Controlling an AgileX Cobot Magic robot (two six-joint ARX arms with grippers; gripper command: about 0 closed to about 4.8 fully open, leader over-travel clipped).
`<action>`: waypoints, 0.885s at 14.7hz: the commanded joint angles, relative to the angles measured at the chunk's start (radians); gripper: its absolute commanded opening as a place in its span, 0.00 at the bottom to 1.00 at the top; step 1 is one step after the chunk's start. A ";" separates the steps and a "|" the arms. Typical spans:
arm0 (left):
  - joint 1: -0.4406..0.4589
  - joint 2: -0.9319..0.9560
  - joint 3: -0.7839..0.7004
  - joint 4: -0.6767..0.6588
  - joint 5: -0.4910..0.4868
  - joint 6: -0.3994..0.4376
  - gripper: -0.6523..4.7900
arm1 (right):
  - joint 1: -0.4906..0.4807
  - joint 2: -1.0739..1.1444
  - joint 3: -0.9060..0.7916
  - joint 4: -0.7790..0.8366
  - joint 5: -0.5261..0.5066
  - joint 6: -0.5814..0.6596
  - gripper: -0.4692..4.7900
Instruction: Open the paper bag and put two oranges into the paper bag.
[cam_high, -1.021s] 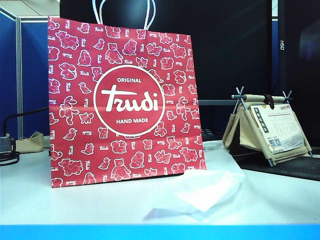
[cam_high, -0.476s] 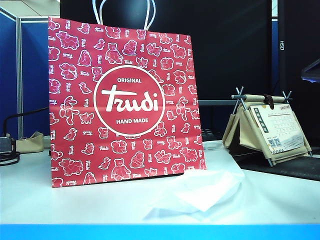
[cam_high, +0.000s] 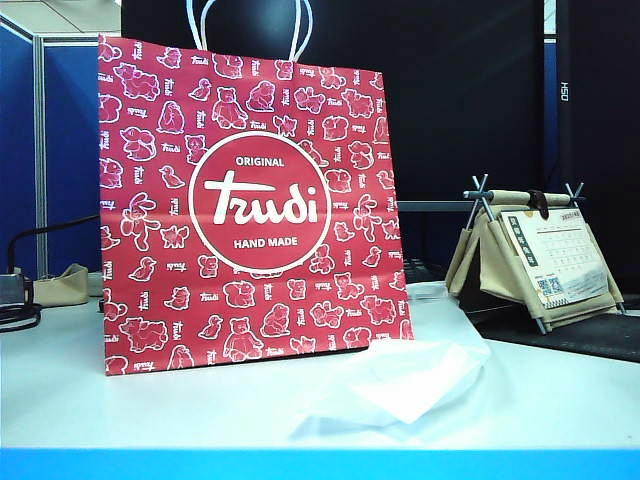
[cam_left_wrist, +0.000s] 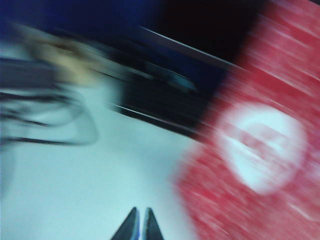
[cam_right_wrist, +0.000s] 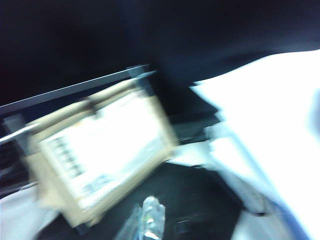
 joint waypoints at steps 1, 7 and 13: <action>0.029 0.000 0.002 0.000 -0.163 0.001 0.17 | -0.002 -0.002 -0.008 0.013 -0.002 -0.002 0.09; 0.017 0.000 0.002 0.000 -0.170 0.001 0.17 | 0.007 -0.002 -0.008 0.013 -0.005 -0.003 0.09; 0.017 0.000 0.002 0.000 -0.170 0.001 0.17 | 0.007 -0.002 -0.008 0.014 -0.005 -0.003 0.09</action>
